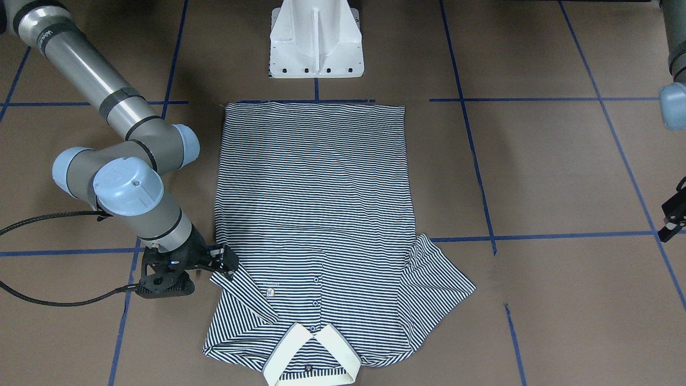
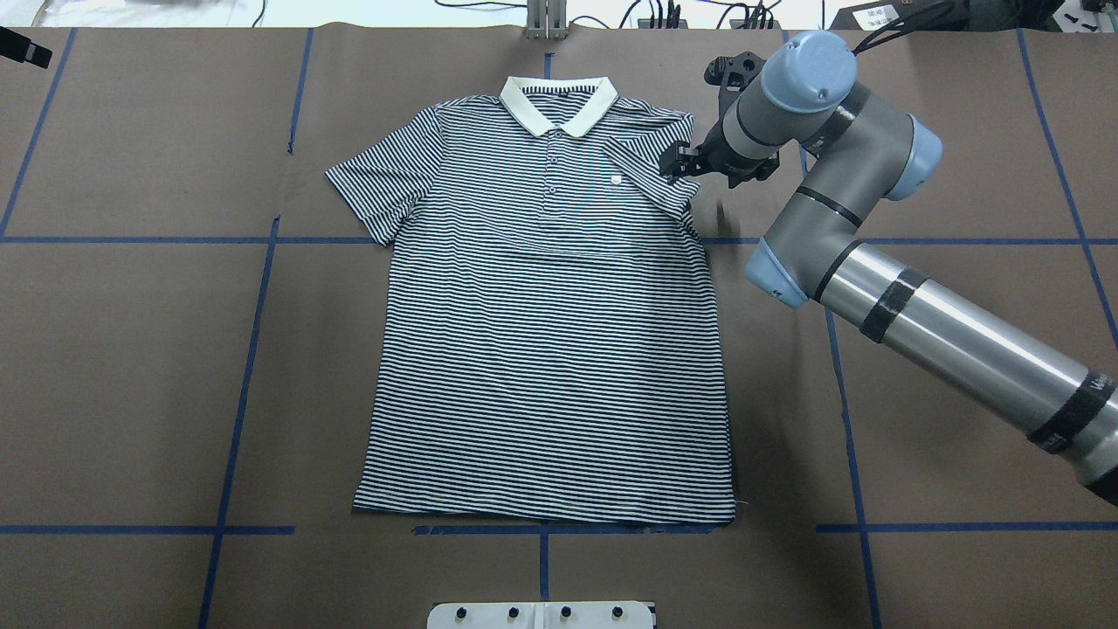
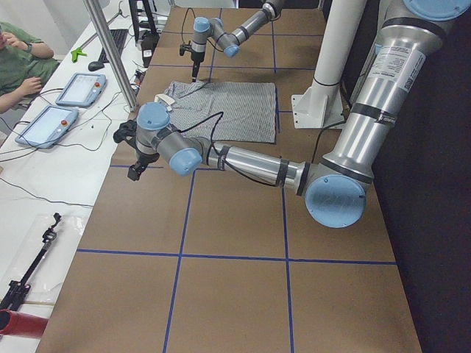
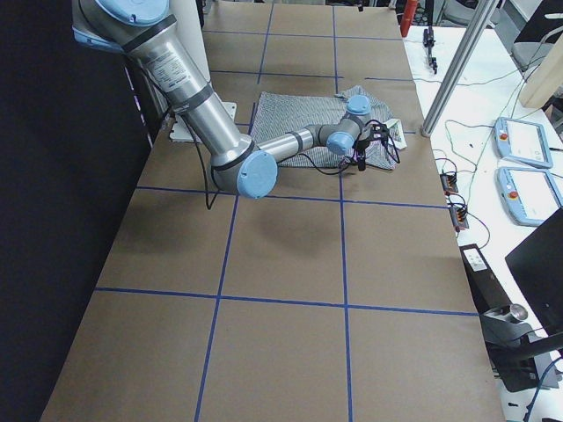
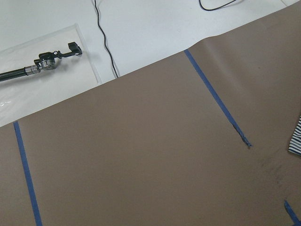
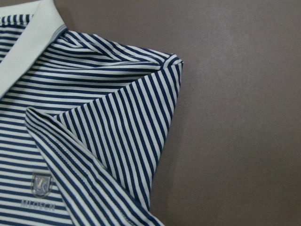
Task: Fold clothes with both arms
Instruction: 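Press the folded sleeve flat with the right gripper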
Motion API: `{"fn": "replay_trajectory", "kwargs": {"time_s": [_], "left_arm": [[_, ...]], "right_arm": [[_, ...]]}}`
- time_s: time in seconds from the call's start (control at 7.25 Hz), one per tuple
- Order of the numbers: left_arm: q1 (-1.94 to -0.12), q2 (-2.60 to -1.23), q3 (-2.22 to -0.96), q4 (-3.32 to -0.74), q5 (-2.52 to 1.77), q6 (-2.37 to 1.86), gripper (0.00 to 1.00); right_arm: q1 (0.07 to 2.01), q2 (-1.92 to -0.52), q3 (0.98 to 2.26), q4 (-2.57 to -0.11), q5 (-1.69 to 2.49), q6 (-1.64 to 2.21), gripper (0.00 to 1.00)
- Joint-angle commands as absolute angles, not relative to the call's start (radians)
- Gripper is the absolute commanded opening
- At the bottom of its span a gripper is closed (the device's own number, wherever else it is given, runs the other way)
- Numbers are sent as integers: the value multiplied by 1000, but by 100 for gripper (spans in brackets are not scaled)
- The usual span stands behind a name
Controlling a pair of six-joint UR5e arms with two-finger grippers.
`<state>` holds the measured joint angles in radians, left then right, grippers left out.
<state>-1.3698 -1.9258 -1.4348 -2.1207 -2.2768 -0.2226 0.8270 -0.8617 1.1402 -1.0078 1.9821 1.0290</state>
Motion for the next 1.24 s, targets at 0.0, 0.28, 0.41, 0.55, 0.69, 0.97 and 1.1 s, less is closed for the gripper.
{"fn": "replay_trajectory", "kwargs": {"time_s": [0.0,0.28,0.41,0.55,0.69,0.97,1.1], "left_arm": [[-1370,-1927,-1436,-2120,-2278,-222,100],[-1370,-1928,-1436,-2118,-2276,-222,100],[-1370,-1931,-1436,-2117,-2276,-222,100],[-1370,-1933,-1434,-2115,-2276,-224,100],[-1370,-1933,-1436,-2117,-2276,-222,100],[-1370,-1933,-1434,-2117,-2276,-222,100],[-1370,-1933,-1434,-2117,-2276,-222,100]], "right_arm": [[809,-842,1115,-1008,1980,1028,97],[808,-833,1115,-1008,1985,1032,44],[808,-833,1115,-1006,1986,1031,32],[811,-831,1121,-1003,1990,1031,29],[811,-831,1127,-979,1990,1031,29],[815,-831,1129,-940,1997,1031,36],[810,-828,1131,-939,1997,1029,39]]}}
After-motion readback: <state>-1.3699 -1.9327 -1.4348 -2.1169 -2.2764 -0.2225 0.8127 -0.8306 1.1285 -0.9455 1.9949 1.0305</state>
